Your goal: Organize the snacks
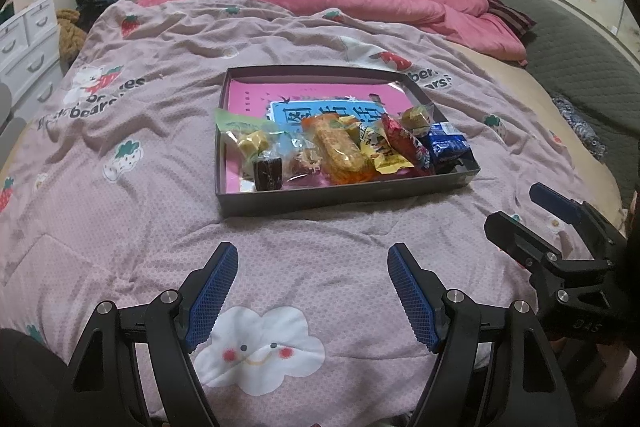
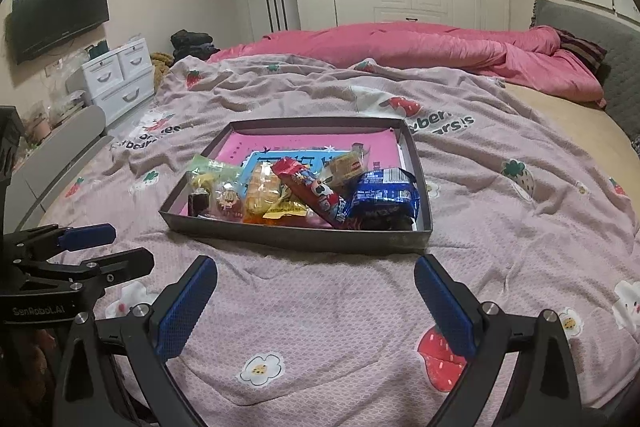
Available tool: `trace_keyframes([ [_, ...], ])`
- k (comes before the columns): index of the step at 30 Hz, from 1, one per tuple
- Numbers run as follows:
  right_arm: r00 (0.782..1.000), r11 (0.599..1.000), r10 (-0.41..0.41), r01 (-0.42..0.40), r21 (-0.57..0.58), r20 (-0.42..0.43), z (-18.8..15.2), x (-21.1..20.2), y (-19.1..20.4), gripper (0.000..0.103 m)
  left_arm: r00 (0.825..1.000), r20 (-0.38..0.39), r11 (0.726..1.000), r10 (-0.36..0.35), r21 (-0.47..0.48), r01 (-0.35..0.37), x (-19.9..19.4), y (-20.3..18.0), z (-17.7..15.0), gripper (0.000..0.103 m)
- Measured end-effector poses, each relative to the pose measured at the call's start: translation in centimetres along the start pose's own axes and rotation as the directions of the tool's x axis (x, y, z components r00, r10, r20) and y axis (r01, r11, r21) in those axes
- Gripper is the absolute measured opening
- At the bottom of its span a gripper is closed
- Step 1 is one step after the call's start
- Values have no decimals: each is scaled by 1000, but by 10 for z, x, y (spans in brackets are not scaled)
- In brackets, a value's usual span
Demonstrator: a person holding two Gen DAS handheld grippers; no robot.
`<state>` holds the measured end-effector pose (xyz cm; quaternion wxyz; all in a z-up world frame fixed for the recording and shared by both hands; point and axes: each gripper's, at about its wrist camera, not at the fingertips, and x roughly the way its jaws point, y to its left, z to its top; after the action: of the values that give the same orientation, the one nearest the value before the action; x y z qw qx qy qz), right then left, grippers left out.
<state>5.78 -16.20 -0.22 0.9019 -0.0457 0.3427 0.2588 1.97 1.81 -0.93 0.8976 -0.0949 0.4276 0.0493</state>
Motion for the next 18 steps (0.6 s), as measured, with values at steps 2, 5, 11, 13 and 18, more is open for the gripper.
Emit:
trace_keyframes([
  [2,1000,1000,0,0,-2,1,0,0,0,100,1000,1,1000,0,-1,0,0,0,0,79],
  [5,1000,1000,2,-2,-7,3,0,1,1,100,1000,3,1000,3,0,-3,1,1,0,79],
  [11,1000,1000,3,-3,4,1,0,2,-1,100,1000,1,1000,4,0,-4,2,1,1,79],
  [13,1000,1000,0,0,2,0,0,2,-1,100,1000,0,1000,3,0,-3,2,1,1,79],
  [18,1000,1000,3,-3,2,3,0,2,-2,100,1000,-2,1000,2,-1,-2,2,1,1,79],
])
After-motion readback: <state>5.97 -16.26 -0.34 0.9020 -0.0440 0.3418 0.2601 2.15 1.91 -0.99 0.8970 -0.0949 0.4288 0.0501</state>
